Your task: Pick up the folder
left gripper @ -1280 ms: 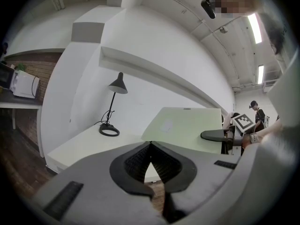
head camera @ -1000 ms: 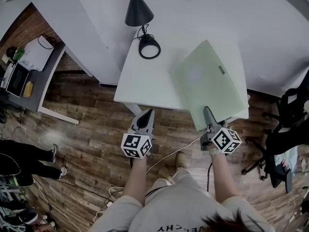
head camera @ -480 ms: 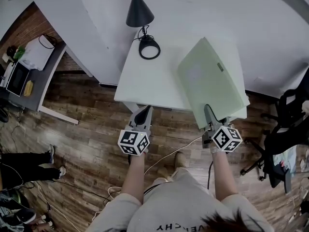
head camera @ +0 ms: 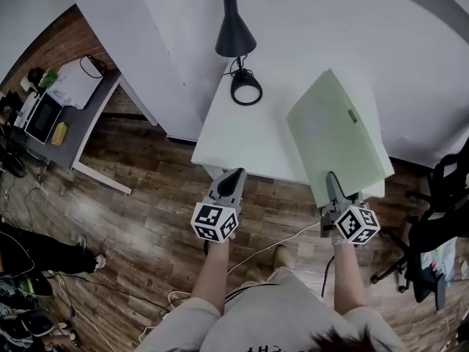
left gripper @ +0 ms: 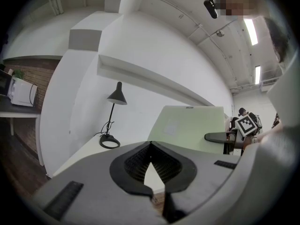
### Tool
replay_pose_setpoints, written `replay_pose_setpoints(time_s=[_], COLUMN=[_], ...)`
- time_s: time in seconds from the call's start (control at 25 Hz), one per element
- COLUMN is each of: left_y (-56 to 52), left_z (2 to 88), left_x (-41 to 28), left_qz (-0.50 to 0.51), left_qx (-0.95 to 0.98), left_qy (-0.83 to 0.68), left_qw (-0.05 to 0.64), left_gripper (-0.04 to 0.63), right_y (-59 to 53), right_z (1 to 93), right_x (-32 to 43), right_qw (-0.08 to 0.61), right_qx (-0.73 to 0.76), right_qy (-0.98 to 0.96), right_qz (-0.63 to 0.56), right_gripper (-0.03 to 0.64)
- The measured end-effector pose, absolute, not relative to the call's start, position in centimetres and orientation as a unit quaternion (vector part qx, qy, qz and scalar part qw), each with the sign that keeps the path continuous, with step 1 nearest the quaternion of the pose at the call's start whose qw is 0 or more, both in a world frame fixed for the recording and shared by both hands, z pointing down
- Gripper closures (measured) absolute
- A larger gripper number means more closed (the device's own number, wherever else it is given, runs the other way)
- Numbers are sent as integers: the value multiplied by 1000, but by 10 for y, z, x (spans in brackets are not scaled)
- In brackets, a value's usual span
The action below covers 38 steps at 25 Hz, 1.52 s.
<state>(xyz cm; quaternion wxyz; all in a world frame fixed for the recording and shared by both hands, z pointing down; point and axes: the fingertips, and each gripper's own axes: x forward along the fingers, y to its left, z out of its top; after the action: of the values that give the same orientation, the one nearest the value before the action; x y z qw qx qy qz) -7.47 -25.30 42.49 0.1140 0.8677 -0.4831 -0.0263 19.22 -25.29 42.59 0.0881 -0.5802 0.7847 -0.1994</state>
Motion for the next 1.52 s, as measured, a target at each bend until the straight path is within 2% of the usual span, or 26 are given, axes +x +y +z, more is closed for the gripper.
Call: replay_pose_setpoints(time_s=[1.52], left_y=[-243], left_z=[354], left_x=[-108], left_qz=[-57], left_qx=[852], left_qy=[-516], left_qw=[64], left_gripper=[597], right_y=[-237], right_z=[353], right_x=[198], right_qw=[85], right_qx=[-588], right_qy=[796], right_qz=[-112], right_gripper=[359])
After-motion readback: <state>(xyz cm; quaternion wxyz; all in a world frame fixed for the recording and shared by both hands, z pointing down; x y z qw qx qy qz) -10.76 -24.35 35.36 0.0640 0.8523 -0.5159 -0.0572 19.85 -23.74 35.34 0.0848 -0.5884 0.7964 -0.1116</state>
